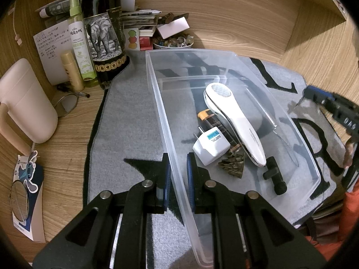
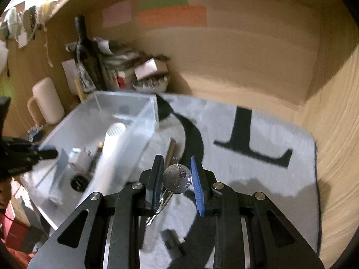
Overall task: Organize rigid objects
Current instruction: 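Carry the keys into the clear box and open the right gripper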
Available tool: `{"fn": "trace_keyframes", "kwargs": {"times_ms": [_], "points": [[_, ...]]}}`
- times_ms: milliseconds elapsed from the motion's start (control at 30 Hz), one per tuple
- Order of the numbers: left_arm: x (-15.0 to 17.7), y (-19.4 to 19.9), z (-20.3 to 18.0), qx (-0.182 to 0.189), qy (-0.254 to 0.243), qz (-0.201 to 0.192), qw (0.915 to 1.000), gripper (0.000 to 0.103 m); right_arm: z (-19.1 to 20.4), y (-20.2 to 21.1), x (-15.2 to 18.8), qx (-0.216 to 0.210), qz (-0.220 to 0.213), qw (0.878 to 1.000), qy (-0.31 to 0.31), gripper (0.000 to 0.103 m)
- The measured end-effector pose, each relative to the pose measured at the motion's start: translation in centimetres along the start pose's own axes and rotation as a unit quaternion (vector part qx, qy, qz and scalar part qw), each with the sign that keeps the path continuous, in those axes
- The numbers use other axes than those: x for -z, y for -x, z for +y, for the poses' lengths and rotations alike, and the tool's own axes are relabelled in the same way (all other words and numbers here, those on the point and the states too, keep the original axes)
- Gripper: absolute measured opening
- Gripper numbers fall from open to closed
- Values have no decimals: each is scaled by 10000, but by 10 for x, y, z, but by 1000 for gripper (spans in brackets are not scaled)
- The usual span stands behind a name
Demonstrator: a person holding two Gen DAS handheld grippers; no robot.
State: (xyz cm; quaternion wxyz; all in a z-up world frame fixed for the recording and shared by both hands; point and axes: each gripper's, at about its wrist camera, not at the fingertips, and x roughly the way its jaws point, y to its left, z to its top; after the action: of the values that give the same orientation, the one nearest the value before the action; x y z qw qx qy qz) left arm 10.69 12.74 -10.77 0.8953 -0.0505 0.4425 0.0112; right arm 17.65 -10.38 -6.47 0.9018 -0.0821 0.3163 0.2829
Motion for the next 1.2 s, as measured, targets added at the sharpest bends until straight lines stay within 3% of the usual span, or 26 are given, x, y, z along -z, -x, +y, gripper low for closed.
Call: {"fn": "trace_keyframes", "kwargs": {"times_ms": [333, 533, 833, 1200], "points": [[0, 0, 0, 1, 1, 2, 10000, 13, 35, 25, -37, -342, -658, 9968, 302, 23], [0, 0, 0, 1, 3, 1, 10000, 13, 62, 23, -46, -675, -783, 9932, 543, 23], [0, -1, 0, -1, -6, -2, 10000, 13, 104, -11, -36, -1039, -313, 9902, 875, 23], [0, -1, -1, 6, -40, -3, 10000, 13, 114, -56, -19, -1129, 448, 9879, 962, 23]]}}
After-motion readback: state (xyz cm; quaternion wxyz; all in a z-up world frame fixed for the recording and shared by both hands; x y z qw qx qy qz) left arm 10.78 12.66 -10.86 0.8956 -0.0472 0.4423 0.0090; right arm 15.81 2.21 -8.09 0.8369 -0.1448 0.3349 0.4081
